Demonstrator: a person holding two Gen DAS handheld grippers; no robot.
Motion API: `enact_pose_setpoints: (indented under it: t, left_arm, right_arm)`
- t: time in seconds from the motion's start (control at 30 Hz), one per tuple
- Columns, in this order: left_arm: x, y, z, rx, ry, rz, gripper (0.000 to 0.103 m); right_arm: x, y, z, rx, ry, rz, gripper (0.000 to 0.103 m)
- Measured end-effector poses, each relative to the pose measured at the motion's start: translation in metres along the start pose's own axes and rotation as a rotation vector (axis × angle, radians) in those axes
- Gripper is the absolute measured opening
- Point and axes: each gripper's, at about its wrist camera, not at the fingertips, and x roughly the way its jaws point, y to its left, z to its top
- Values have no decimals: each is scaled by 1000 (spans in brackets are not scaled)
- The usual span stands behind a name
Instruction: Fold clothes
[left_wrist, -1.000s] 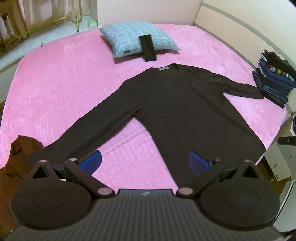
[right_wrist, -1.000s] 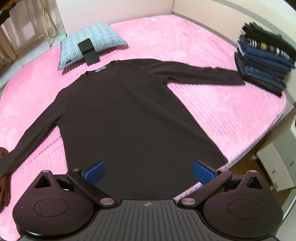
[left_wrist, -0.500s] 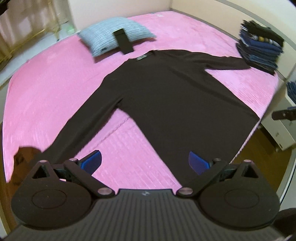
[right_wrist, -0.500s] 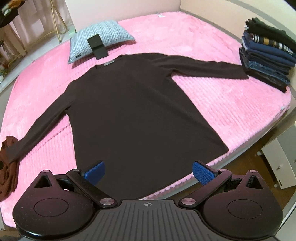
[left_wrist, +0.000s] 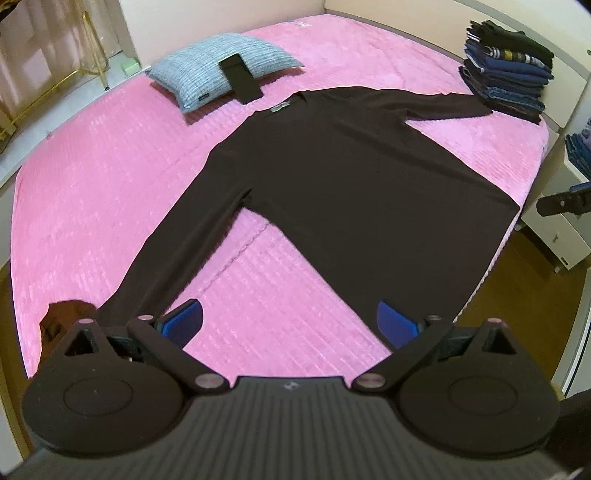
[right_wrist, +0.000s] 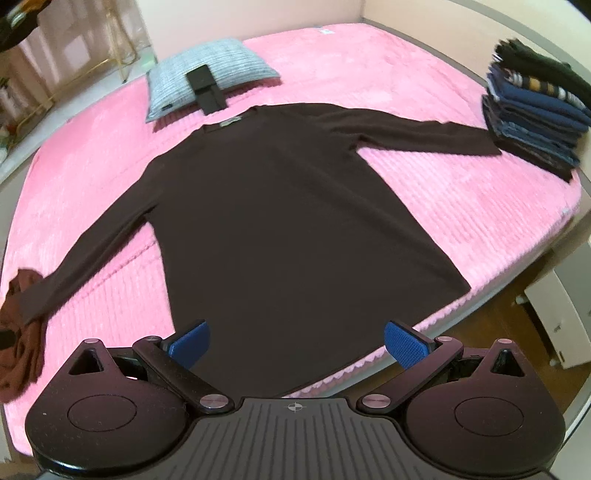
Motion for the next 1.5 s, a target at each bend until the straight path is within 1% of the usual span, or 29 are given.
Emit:
enact_pose_setpoints:
  t: [0.1,0.23,0.37,0.47,0.63,0.73,0.87,1.0,1.23,1.43,1.5]
  left_arm:
    - [1,7,-3,-18,9,4,99]
    - [0,10,-4,-26,6,9,99]
    - [2,12,-7,-31,12,3,99]
    - [4,11,-12,-35,25,-9,99]
    - [12,-3,-9,-38,34,-49,99]
    - [15,-24,0,2,15,-84,99]
    - [20,-51,13,70,-4,-119,100]
    - [29,-72,23,112,1,-127,100]
    - [37,-85,31,109,8,-120,100]
    - [39,-79,29,78,16,-96,100]
    - [37,-74,27,59,15,-80,100]
  right_arm:
    - [2,6,0,-22,5,-13,103]
    - [5,16,-2,-53,21,-8,103]
    - [11,30,-8,-128,63,-7,103]
    - [16,36,-16,-159,91,-9,103]
    - [17,33,-28,-166,129,-31,103]
    - [16,26,-31,-171,144,-45,103]
    - [12,11,-31,-155,144,-63,103]
    - [5,-2,-28,-137,134,-72,103]
    - [4,-16,-22,-137,138,-69,103]
    - [10,-13,-13,-156,133,-46,103]
    - [10,-8,-10,-168,100,-31,103]
